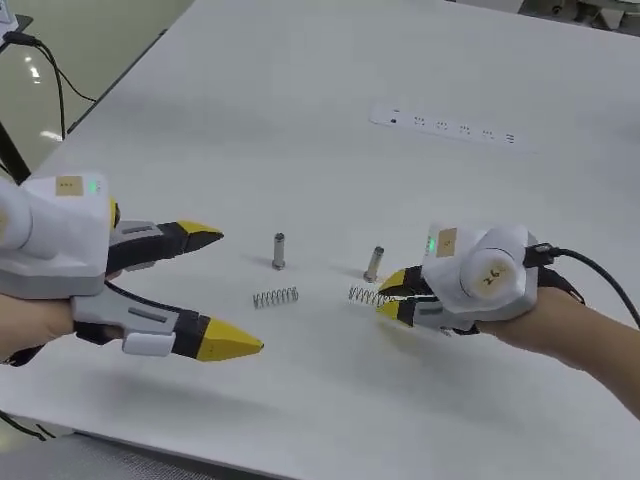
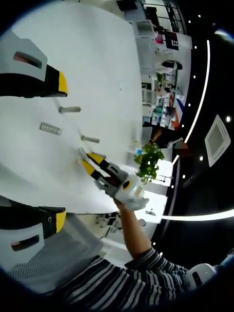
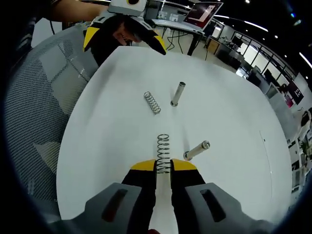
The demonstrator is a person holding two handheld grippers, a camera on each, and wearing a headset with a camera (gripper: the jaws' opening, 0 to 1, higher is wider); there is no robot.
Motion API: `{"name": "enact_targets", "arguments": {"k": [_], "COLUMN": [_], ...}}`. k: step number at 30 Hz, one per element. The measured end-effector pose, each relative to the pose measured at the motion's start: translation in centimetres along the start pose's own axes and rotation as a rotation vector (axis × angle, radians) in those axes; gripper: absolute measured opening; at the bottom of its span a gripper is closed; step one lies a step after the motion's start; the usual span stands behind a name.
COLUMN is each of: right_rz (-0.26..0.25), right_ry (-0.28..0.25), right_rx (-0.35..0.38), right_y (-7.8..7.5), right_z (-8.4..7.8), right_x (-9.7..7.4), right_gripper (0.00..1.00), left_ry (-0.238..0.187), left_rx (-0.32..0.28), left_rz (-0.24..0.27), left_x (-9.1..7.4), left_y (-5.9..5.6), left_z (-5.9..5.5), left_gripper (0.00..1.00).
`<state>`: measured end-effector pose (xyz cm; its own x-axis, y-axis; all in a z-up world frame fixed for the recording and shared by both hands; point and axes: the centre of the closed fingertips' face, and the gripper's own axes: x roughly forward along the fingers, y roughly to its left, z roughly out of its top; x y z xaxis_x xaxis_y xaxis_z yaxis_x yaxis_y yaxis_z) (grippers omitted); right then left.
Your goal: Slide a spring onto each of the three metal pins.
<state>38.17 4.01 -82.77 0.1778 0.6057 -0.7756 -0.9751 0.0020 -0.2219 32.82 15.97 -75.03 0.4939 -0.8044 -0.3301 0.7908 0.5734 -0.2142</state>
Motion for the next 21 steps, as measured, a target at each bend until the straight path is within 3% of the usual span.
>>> {"name": "enact_targets", "arguments": {"k": [13, 21], "right_rz": [-0.036, -0.028], "right_ry": [-0.046, -0.058], "right_rx": [0.008, -0.002], "right_y": [1.1, 2.3], "right_z": [1.1, 1.9], "right_x": [-3.2, -3.3], "right_gripper": [0.08, 0.08], "left_ry": [-0.003, 0.008], "left_rx": [0.01, 0.016], "left_rz": [-0.094, -0.141], "left_x": [1.6, 3.1], "left_y": [-1.3, -1.9], "left_z": [0.6, 0.6], "left_gripper": [0.8, 0.73]}}
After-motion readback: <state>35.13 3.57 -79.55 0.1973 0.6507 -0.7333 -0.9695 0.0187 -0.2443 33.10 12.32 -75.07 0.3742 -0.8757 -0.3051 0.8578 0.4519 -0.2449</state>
